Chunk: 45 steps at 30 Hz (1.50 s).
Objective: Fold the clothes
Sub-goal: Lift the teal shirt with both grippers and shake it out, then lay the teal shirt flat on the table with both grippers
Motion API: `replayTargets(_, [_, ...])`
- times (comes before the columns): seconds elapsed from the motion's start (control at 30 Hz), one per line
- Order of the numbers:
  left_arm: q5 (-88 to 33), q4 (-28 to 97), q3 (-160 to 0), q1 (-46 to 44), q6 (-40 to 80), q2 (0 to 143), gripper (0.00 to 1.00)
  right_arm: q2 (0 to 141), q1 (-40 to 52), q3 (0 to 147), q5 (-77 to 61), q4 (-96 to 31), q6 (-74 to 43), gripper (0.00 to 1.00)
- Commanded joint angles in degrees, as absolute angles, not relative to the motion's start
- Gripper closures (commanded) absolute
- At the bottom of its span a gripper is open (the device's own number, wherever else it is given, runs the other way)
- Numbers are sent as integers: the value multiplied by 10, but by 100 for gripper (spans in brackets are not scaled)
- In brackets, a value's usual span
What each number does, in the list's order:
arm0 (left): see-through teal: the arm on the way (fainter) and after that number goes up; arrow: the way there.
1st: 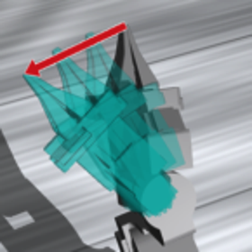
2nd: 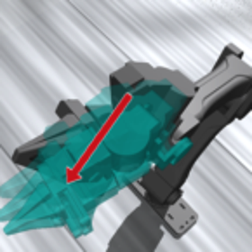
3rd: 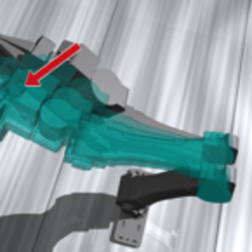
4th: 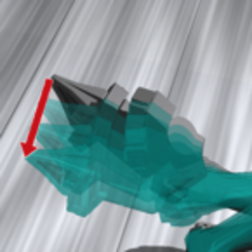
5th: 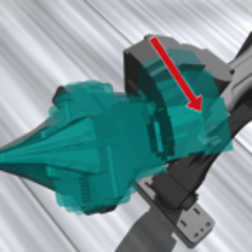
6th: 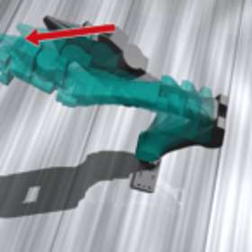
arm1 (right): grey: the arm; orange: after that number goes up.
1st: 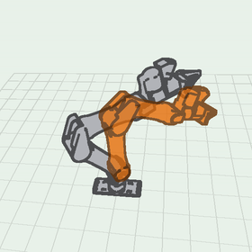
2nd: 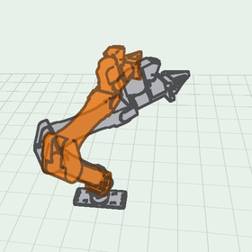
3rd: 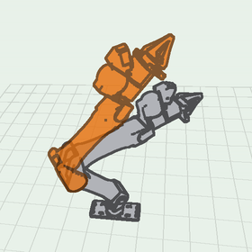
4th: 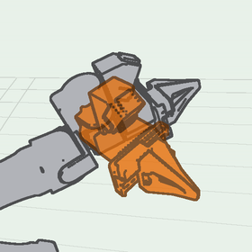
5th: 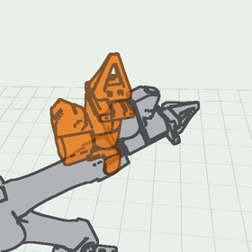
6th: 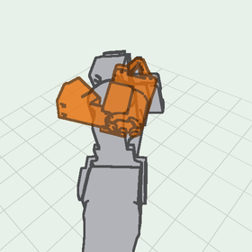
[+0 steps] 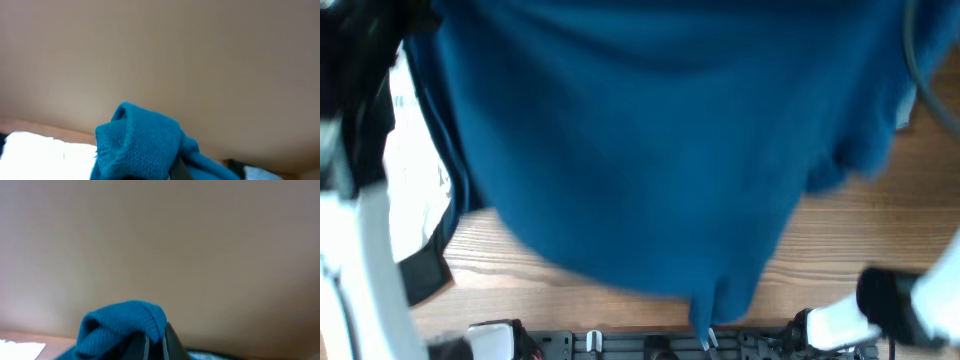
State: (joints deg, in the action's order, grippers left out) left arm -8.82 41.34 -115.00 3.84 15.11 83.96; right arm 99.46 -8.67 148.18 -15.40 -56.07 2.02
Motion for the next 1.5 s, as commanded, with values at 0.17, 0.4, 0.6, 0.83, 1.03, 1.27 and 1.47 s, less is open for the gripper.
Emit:
replayTargets(0.17, [-96,111,-1155,36,174,976,96,1081,-60,1500,-150,-302,-46,96])
replayTargets(0.4, [-98,297,-1226,39,116,994,96,1107,-62,1509,-190,-365,-14,96])
replayTargets(0.6, [-98,539,-1226,77,107,1101,96,1215,-32,1492,-256,-525,37,96])
replayTargets(0.83, [-100,737,-1226,78,107,1082,96,1178,-35,1492,-259,-780,29,96])
replayTargets(1.03, [-91,923,-1226,78,107,1080,96,1135,-34,1485,-179,-922,-13,96])
replayTargets(1.27, [-65,965,-1105,78,110,1007,96,951,-34,1206,-132,-917,-45,95])
replayTargets(1.47, [-37,911,-871,78,173,847,96,751,-34,858,-130,-849,-98,96])
